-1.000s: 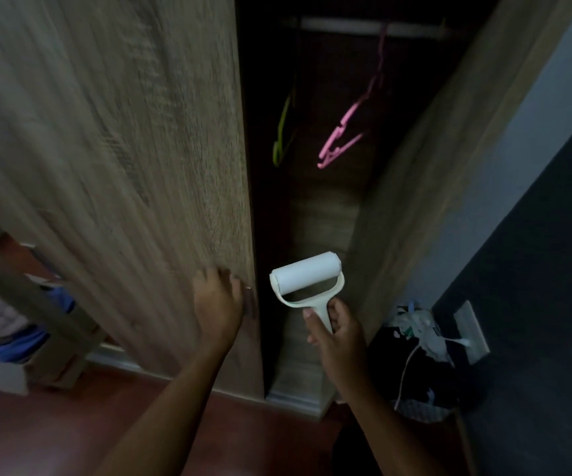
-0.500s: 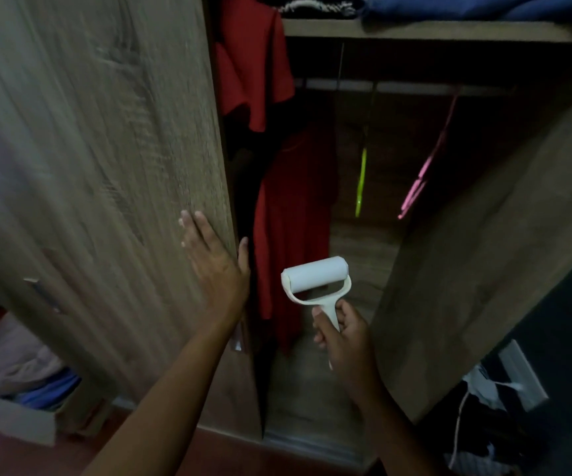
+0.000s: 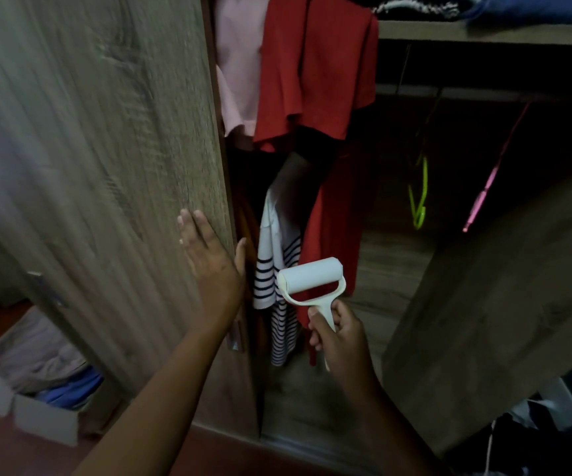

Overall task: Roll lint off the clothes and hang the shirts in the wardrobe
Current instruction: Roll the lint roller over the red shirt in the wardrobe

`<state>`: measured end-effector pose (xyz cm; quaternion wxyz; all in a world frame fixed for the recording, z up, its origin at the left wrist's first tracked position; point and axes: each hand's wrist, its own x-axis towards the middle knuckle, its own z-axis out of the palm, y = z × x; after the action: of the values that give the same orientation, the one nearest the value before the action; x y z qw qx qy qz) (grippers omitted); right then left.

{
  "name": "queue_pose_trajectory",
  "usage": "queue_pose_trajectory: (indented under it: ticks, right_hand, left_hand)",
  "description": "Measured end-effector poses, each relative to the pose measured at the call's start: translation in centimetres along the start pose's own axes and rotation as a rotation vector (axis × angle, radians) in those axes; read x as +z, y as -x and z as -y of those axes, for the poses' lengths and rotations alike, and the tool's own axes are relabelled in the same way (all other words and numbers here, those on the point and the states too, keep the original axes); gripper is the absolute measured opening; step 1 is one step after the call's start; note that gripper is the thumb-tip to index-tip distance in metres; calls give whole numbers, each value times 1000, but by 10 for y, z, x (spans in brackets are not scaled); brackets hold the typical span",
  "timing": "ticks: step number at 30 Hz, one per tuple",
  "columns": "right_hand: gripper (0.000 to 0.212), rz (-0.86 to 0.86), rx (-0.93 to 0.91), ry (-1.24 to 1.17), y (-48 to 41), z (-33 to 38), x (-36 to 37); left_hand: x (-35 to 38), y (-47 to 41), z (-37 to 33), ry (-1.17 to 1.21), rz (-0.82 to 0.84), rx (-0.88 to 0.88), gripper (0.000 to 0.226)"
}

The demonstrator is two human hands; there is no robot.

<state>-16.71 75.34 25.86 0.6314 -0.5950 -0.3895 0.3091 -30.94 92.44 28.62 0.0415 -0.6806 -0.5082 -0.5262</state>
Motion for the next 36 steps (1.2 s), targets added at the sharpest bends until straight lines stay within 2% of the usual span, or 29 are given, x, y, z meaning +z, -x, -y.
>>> queue_pose_trajectory:
  ticks: [14,22,25,27,31,33,36]
  right_hand:
    - [6,35,-32,-8,-18,-1,46]
    - [6,19,-54,-17,-14,7,41]
    - [8,-7,-62,2,-12,6,31]
    - [13,-48,-60,2,-13,6,20]
    - [17,-92,-29,-37,-22,9,-6]
    - [20,-113,3,-64,-28,11,-19]
    - [25,-157,70,-75,-38,11,-38]
  left_hand:
    - [-5,-16,32,-64,23,20,86]
    - [-10,-16,24,-25,33,12,84]
    - [-18,-16,16,35,47,-54,84]
    - [-26,-15,7,55,24,-73,75]
    - [-31,-2,-31,148,-84,187,40]
    - [-23,2,-55,225,21,197,36]
    - [1,7,-78,269,291,77,53]
